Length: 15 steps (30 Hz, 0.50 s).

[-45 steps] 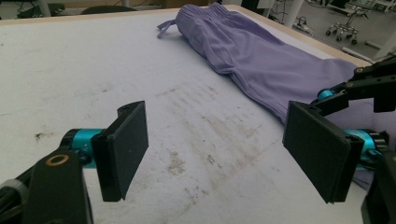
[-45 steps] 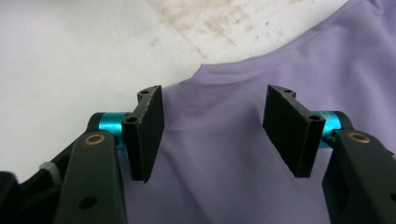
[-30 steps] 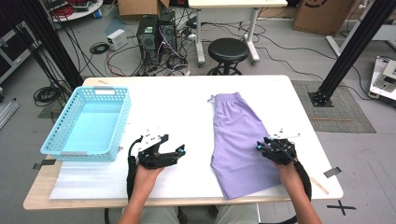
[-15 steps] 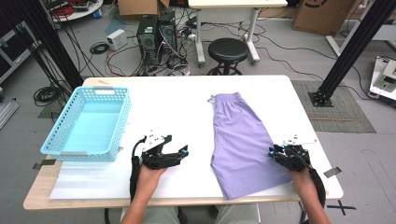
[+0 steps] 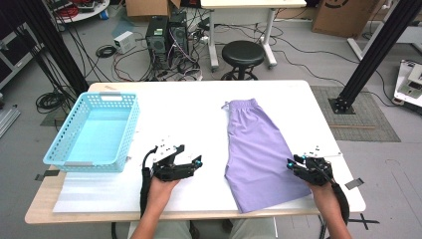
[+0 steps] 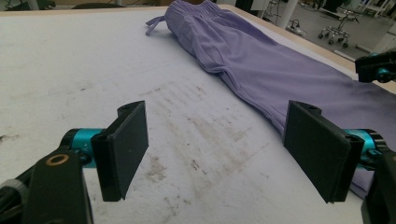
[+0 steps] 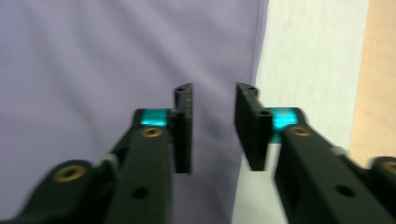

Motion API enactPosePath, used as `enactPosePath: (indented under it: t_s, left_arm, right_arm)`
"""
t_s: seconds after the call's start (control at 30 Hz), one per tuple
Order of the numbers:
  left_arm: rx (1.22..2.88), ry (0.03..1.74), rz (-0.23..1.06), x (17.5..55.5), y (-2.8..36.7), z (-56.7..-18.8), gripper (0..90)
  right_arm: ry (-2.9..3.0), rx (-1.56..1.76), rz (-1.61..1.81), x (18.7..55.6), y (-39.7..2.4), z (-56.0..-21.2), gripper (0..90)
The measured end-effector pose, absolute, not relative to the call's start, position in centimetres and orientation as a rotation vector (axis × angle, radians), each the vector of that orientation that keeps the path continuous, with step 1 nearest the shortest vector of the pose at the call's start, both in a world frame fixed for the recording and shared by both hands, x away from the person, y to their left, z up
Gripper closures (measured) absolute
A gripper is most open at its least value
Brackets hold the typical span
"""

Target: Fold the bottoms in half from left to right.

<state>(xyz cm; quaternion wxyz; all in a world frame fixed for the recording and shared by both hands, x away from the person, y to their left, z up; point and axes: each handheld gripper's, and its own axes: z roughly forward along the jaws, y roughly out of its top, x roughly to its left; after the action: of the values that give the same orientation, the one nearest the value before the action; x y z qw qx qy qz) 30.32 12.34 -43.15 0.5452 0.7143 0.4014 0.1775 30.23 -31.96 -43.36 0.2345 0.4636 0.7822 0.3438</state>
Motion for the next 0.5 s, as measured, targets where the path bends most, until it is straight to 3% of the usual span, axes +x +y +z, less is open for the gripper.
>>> enactPosePath:
  t_s: [0.07, 0.17, 0.27, 0.5]
  left_arm:
    - [1.692, 0.943, 0.422, 30.3, 12.2, -43.1, 22.5]
    - [1.687, 0.932, 0.423, 30.3, 12.1, -43.1, 22.4]
    - [1.680, 0.934, 0.423, 30.2, 12.0, -43.0, 22.4]
    - [1.685, 0.925, 0.416, 30.4, 11.8, -43.0, 22.5]
  right_arm:
    - [2.129, 1.271, 0.966, 30.7, -31.7, -43.2, 52.6]
    - [2.074, 1.232, 1.021, 31.2, -31.2, -43.0, 32.0]
    - [2.046, 1.223, 1.131, 31.6, -31.0, -42.8, 22.8]
    - [2.069, 1.163, 1.159, 32.3, -30.1, -42.5, 20.8]
